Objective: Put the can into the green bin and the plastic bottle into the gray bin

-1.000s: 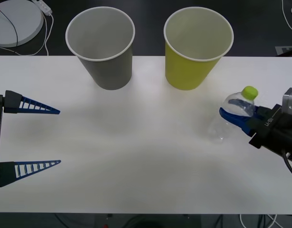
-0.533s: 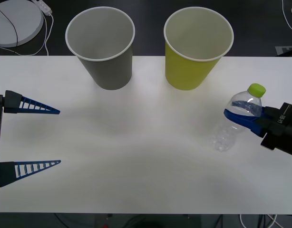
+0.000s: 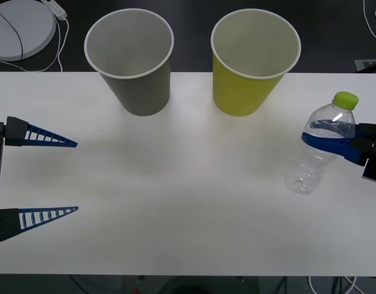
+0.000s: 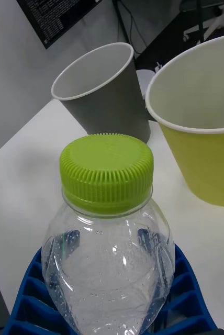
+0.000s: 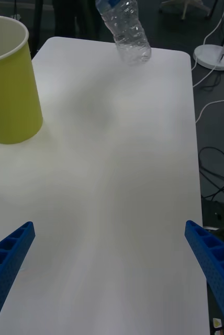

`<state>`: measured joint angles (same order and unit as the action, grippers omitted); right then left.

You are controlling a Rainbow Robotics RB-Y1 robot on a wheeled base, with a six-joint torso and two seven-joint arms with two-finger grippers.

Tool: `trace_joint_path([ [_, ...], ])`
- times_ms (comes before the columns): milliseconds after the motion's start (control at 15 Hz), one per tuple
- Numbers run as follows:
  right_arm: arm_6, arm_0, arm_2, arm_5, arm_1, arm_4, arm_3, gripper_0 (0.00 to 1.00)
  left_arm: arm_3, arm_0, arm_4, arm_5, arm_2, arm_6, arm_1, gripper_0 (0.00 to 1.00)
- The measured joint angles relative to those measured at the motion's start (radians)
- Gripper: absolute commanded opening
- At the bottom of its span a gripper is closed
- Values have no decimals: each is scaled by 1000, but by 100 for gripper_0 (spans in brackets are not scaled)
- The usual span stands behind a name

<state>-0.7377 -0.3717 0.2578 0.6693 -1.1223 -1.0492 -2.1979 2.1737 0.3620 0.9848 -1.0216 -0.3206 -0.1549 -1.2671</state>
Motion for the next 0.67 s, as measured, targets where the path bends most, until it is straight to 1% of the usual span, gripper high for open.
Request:
trace_joint_path([
  [133, -98, 3, 48, 21, -14, -45, -37, 0, 0, 0, 0, 0, 0, 0, 0, 100],
  [267, -179, 13, 71, 23, -31, -77, -73, 0, 0, 0, 0, 0, 0, 0, 0, 100],
  [467, -267, 49, 78, 23, -62, -101, -117, 0, 0, 0, 0, 0, 0, 0, 0, 100],
  [533, -291, 66, 78, 24, -72, -118, -130, 0, 0, 0, 0, 0, 0, 0, 0, 100],
  [667, -364, 113, 77, 45, -81, -178, -156, 0, 0, 0, 0, 0, 0, 0, 0, 100],
])
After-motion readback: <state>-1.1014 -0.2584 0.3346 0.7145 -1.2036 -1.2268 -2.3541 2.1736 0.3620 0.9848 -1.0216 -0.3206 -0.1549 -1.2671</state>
